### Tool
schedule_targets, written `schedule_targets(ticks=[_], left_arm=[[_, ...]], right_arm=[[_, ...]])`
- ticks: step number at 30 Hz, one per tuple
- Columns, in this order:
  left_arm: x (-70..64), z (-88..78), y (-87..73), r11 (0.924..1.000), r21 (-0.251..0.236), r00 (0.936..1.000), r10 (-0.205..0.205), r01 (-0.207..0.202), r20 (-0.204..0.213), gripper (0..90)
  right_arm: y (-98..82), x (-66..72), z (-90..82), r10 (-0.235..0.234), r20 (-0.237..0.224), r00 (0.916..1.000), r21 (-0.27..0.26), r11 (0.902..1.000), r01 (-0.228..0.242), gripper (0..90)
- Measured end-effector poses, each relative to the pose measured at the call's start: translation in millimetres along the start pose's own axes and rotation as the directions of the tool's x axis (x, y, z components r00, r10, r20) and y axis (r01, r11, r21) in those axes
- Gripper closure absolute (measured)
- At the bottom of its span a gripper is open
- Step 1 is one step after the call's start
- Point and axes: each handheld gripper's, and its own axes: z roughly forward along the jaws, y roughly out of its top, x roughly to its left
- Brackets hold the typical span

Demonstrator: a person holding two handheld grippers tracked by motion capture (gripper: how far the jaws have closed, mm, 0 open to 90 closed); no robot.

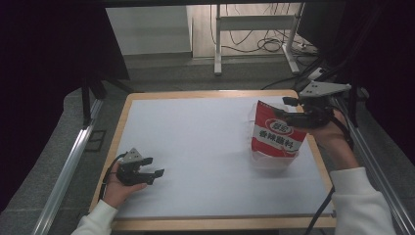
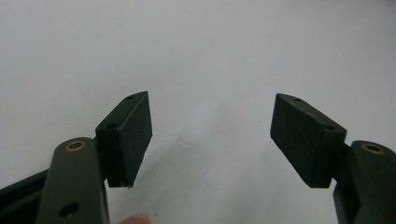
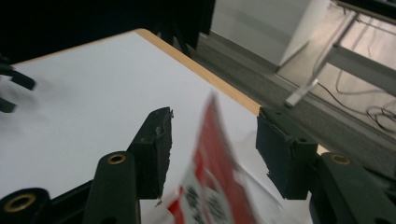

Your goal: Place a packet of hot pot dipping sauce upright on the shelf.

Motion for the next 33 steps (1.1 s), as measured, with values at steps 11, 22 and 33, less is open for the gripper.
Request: schedule_targets(ticks=[11, 22, 33], left_arm=[[-6.9, -1.6, 3.3, 0.9997, -0.018, 0.9999, 0.016, -0.016, 0.003, 29.2], [-23.9, 6.8, 9.1, 0.9977, 0.002, 0.9976, 0.068, -0.068, -0.014, 28.5], [-37.2, 4.4, 4.8, 0.9949, 0.012, 0.9948, 0.101, -0.101, -0.018, 27.8]], right_arm=[[14.4, 65.8, 44.4, -0.021, -0.179, 0.9836, -0.026, 0.9995, 0.016, 39.4], [-24.8, 104.8, 80.9, 0.001, -0.282, 0.9594, -0.019, 0.9998, -0.007, 38.3], [-67.1, 136.6, 91.7, 0.042, -0.33, 0.943, 0.018, 0.9991, -0.038, 37.7]])
